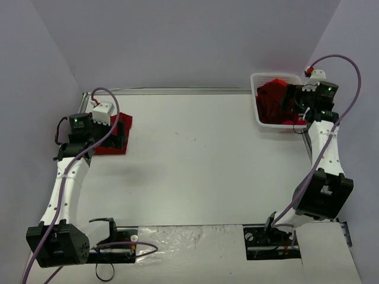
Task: Fold and stack the t-shirts
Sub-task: Grab crumpled tshirt from bin with the right arm
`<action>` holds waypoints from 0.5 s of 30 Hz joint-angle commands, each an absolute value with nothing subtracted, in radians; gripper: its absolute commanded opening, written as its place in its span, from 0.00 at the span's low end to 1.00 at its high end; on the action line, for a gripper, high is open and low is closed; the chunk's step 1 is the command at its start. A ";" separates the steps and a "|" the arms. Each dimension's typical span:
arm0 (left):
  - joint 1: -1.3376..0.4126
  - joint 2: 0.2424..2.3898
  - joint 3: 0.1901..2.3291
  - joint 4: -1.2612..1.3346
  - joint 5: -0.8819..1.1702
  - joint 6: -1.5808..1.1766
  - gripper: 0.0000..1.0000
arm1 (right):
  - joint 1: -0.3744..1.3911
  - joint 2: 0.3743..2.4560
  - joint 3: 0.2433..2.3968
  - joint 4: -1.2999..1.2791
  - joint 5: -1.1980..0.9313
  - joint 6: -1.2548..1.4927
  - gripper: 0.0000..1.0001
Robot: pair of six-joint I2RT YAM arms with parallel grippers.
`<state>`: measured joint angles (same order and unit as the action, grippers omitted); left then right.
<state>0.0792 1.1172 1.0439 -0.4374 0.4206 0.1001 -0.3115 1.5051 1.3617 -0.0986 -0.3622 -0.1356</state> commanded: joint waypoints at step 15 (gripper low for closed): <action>0.106 1.126 1.086 -0.443 0.382 0.129 0.94 | -0.178 2.009 1.695 0.044 -0.117 -0.209 0.94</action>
<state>0.0925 1.1225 1.0439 -0.4446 0.3904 0.1093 -0.1928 1.9831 1.6230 -0.0036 -0.1596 -0.1936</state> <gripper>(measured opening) 0.945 0.942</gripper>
